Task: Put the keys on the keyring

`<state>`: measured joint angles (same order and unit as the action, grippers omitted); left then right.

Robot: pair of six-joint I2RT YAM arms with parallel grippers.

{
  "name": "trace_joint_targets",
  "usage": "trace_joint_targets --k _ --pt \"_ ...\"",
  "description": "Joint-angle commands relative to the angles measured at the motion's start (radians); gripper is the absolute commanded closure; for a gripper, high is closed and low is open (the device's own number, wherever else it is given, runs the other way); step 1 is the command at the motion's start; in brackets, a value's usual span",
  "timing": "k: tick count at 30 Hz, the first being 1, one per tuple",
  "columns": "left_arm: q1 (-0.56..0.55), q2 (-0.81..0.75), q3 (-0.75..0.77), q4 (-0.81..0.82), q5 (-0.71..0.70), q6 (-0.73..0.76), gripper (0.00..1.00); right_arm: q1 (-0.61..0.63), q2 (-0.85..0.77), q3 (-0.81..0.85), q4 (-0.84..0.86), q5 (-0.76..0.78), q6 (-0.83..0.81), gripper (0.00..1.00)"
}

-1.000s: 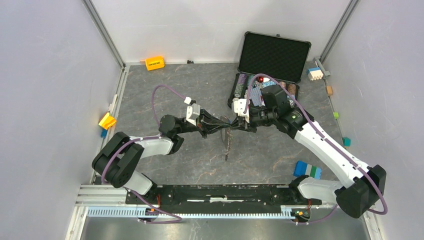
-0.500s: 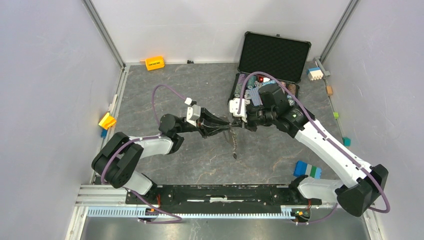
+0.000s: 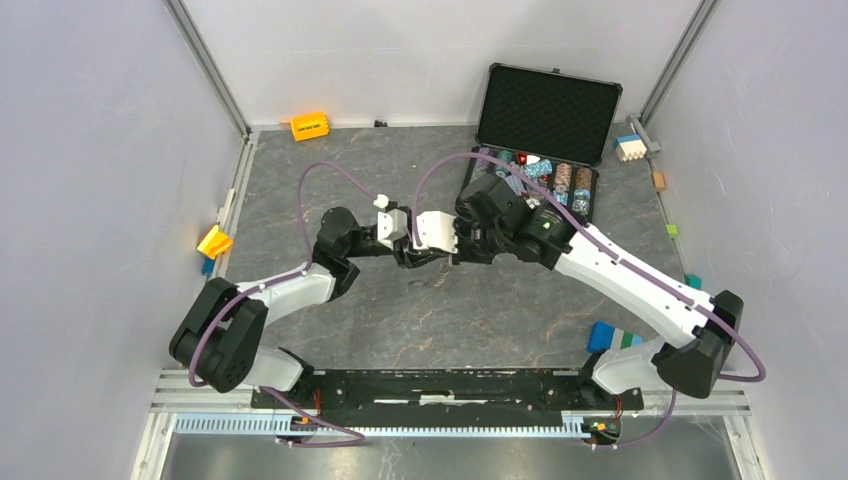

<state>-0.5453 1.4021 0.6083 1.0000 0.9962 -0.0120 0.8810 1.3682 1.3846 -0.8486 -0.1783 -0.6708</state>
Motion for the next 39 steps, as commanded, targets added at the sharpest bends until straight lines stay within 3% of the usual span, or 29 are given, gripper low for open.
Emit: trace_joint_targets --k 1,7,14,23,28,32,37,39 --pt "0.004 -0.015 -0.001 -0.052 0.006 0.174 0.54 0.028 0.035 0.099 -0.047 0.099 0.012 1.0" --pt "0.004 0.0 0.002 -0.023 0.022 0.204 0.57 0.048 0.079 0.129 -0.086 0.127 0.025 1.0" --pt "0.002 0.021 -0.017 0.071 0.065 0.207 0.69 0.049 0.092 0.136 -0.092 0.117 0.039 1.0" --pt "-0.003 0.102 -0.017 0.294 0.129 0.077 0.71 0.048 0.096 0.134 -0.087 0.077 0.043 1.0" --pt "-0.011 0.12 -0.025 0.323 0.143 0.068 0.72 0.044 0.094 0.131 -0.08 0.061 0.048 1.0" --pt "-0.015 0.126 -0.033 0.321 0.145 0.068 0.8 0.036 0.095 0.132 -0.075 0.048 0.05 1.0" --pt "-0.016 0.125 -0.034 0.316 0.147 0.066 0.98 0.026 0.092 0.136 -0.073 0.033 0.055 1.0" --pt "-0.016 0.126 -0.032 0.317 0.143 0.054 0.98 0.02 0.088 0.134 -0.069 0.022 0.056 1.0"
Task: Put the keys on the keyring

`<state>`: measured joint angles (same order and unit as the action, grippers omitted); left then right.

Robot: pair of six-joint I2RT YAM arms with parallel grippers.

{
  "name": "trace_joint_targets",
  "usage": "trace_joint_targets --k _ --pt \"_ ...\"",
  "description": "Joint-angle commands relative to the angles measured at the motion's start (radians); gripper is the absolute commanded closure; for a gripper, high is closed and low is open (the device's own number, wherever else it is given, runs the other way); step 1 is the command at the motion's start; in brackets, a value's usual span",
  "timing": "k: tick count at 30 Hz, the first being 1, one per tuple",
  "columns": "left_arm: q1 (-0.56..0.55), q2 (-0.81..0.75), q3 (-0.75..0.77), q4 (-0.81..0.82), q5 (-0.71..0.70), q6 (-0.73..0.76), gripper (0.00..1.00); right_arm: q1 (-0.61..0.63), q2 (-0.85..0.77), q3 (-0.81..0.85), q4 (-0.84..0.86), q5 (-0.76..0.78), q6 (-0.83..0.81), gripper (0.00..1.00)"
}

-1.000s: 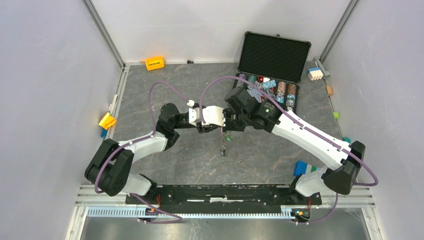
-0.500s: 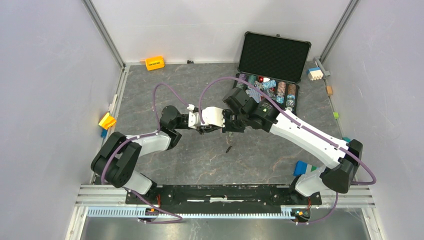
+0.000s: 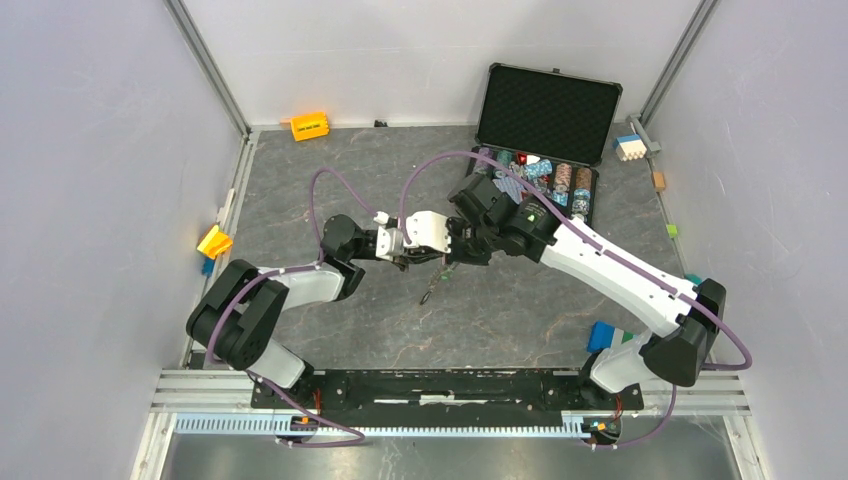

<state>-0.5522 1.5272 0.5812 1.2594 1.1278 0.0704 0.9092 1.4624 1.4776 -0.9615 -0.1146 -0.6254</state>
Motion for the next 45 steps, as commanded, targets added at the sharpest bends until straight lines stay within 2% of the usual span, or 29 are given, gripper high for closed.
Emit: trace_joint_targets --k 1,3,4,8,10,13,21,34,40,45 --pt "-0.009 0.002 -0.007 0.065 0.001 -0.046 0.98 -0.014 -0.01 0.038 0.046 -0.047 0.011 1.0" --pt "-0.01 0.001 -0.014 0.095 -0.025 -0.097 0.98 -0.032 -0.02 0.024 0.06 -0.056 0.015 1.0" --pt "-0.009 0.001 -0.02 0.113 -0.044 -0.123 0.98 -0.045 -0.03 0.015 0.068 -0.068 0.015 0.96" --pt "-0.006 0.002 -0.026 0.189 -0.105 -0.248 0.98 -0.133 -0.087 -0.05 0.116 -0.206 0.008 0.71" --pt "-0.008 0.002 -0.024 0.237 -0.106 -0.314 0.98 -0.178 -0.125 -0.093 0.146 -0.271 -0.003 0.61" --pt "-0.01 -0.013 -0.022 0.27 -0.127 -0.392 0.98 -0.238 -0.178 -0.17 0.197 -0.348 -0.021 0.55" --pt "-0.011 -0.054 -0.02 0.278 -0.193 -0.523 0.98 -0.29 -0.267 -0.28 0.31 -0.522 -0.011 0.49" --pt "-0.029 -0.039 -0.008 0.296 -0.235 -0.619 0.98 -0.296 -0.275 -0.352 0.435 -0.634 0.018 0.5" --pt "-0.04 -0.04 -0.008 0.298 -0.236 -0.635 0.98 -0.297 -0.257 -0.371 0.46 -0.637 0.019 0.53" --pt "-0.041 -0.045 -0.009 0.298 -0.23 -0.637 0.98 -0.303 -0.268 -0.406 0.48 -0.638 0.003 0.66"
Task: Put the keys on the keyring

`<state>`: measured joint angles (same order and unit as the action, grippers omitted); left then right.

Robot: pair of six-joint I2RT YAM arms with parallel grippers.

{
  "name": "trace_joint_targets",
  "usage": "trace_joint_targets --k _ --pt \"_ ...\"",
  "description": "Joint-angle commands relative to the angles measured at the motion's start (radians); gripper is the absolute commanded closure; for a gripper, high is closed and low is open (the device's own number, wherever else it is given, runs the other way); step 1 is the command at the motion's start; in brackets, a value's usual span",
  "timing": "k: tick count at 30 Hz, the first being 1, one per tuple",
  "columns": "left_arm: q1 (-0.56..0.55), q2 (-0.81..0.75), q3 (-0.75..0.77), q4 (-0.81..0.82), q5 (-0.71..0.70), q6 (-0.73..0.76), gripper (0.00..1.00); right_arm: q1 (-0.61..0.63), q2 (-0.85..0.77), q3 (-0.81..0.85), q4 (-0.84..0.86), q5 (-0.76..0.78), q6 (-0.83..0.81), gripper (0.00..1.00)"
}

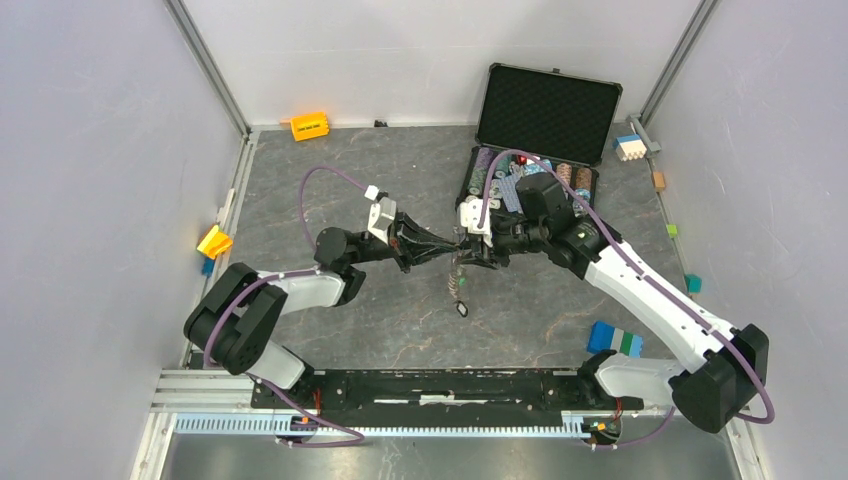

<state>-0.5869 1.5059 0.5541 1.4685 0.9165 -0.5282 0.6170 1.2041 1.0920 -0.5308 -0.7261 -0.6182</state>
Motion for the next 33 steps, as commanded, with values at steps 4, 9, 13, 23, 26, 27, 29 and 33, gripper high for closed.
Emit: trace_joint_targets --k 4,9,13,23,26,27,29,33 --pt "-0.005 -0.027 0.01 0.089 -0.015 -0.018 0.98 -0.02 -0.017 -0.034 0.047 -0.045 -0.019 0.73" --pt "-0.006 -0.026 0.013 0.089 -0.022 -0.019 0.98 -0.025 -0.034 -0.054 0.06 -0.055 -0.021 0.79" --pt "-0.006 -0.023 0.016 0.089 -0.022 -0.023 0.98 -0.027 -0.039 -0.057 0.054 -0.052 -0.033 0.84" --pt "-0.007 -0.014 0.022 0.088 -0.078 -0.033 0.98 -0.025 -0.022 -0.063 0.061 -0.118 -0.025 0.92" --pt "-0.008 -0.007 0.023 0.084 -0.099 -0.033 0.98 -0.026 -0.003 -0.072 0.074 -0.136 -0.009 0.9" --pt "-0.008 -0.007 0.023 0.081 -0.104 -0.031 0.98 -0.024 0.0 -0.074 0.078 -0.141 -0.004 0.89" --pt "-0.008 -0.005 0.023 0.078 -0.109 -0.027 0.98 -0.023 0.005 -0.076 0.086 -0.144 0.007 0.87" --pt "-0.01 -0.001 0.023 0.078 -0.106 -0.023 0.98 -0.023 0.0 -0.075 0.101 -0.129 0.027 0.77"
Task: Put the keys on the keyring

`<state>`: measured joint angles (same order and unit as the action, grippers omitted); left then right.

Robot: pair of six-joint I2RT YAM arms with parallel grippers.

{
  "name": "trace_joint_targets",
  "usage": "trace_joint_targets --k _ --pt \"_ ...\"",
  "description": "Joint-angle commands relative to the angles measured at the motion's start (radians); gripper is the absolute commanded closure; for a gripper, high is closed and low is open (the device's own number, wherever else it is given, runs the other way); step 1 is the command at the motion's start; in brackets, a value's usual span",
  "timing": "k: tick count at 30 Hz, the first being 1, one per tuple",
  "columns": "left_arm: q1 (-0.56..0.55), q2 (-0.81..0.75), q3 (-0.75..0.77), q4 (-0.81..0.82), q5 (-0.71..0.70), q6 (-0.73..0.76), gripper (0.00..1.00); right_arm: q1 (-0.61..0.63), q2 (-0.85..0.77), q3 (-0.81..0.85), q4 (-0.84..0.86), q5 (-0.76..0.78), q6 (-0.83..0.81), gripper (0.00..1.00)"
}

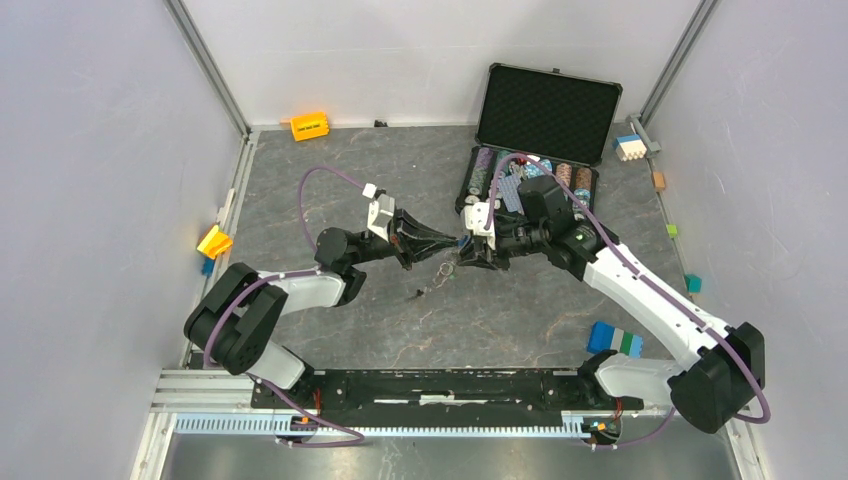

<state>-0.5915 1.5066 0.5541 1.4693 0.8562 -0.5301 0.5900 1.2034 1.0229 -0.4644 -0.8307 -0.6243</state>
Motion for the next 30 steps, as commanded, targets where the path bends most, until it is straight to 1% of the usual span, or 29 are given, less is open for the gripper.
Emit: trace_joint_targets --k 1,3,8,12,17,22,27,30 --pt "-0.006 -0.002 0.022 0.078 -0.045 -0.02 0.98 0.004 -0.001 -0.004 0.036 -0.019 0.037 0.74" --pt "-0.005 -0.001 0.021 0.077 -0.043 -0.018 0.98 0.004 -0.007 -0.006 0.036 0.005 0.039 0.69" --pt "-0.006 -0.008 0.02 0.086 -0.032 -0.023 0.98 0.002 -0.063 -0.054 0.059 0.079 0.037 0.64" --pt "-0.006 -0.012 0.025 0.088 -0.026 -0.035 0.98 -0.005 -0.091 -0.087 0.091 0.094 0.05 0.64" --pt "-0.006 -0.012 0.029 0.088 -0.016 -0.042 0.98 -0.009 -0.075 -0.092 0.12 0.082 0.066 0.66" --pt "-0.005 -0.014 0.026 0.088 -0.009 -0.042 0.98 -0.011 -0.071 -0.087 0.135 0.081 0.067 0.7" --pt "-0.005 -0.012 0.024 0.088 -0.009 -0.045 0.98 -0.012 -0.068 -0.087 0.152 0.09 0.08 0.77" --pt "-0.005 -0.015 0.024 0.088 -0.009 -0.044 0.98 -0.013 -0.068 -0.088 0.164 0.107 0.093 0.78"
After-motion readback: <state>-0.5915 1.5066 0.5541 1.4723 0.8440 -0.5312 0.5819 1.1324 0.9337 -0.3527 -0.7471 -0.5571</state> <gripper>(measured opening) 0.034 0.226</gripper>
